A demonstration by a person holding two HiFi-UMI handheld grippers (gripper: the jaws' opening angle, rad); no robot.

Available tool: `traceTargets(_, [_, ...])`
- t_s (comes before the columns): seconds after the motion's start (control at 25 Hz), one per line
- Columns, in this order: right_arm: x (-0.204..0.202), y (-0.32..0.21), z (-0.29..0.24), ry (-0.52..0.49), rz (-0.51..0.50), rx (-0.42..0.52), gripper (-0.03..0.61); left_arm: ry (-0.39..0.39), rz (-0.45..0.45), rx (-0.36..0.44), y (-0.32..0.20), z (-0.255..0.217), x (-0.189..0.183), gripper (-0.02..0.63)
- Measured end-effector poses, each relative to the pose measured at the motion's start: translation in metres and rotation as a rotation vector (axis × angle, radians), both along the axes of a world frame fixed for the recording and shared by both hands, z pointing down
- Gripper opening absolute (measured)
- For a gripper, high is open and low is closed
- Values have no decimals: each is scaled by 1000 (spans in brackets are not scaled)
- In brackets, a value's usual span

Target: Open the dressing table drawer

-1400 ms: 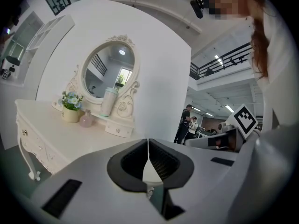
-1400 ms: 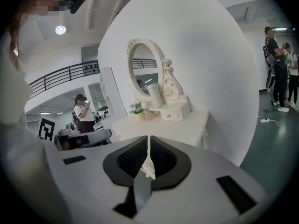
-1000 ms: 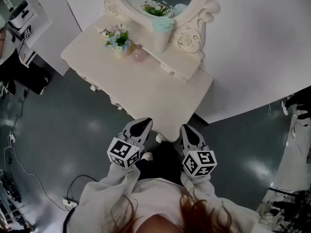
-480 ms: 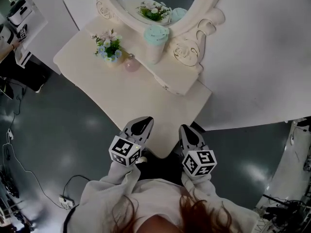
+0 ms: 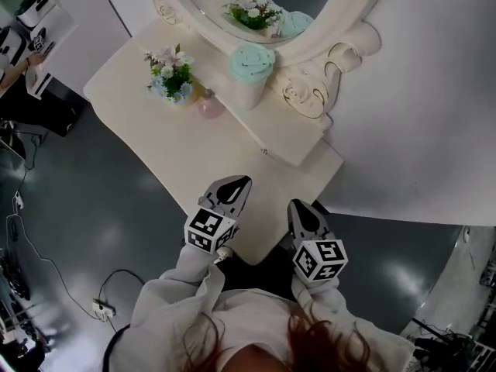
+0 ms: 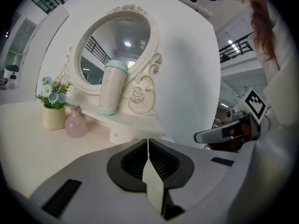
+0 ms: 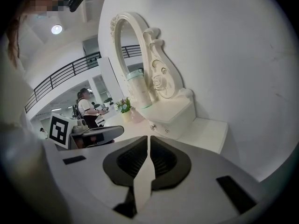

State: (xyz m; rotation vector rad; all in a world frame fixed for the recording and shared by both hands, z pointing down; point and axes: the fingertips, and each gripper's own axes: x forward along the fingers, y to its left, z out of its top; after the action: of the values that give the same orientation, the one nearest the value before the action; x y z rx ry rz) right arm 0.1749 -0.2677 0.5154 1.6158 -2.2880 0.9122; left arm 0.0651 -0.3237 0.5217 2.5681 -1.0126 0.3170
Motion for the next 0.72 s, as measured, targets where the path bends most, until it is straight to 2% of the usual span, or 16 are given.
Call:
traceTargets(0.36, [5, -20, 9, 18, -37, -23, 43, -73, -5, -29, -37, 31, 25, 28])
traceTargets(0.4, [6, -21, 10, 19, -37, -25, 43, -83, -4, -34, -41, 35, 27, 46])
traceTargets(0.48, [7, -21, 13, 21, -36, -33, 43, -100, 1, -45, -49, 43, 31, 136])
traceTargets(0.72, [11, -18, 19, 32, -35, -59, 43, -146, 13, -43, -67, 57, 46, 164])
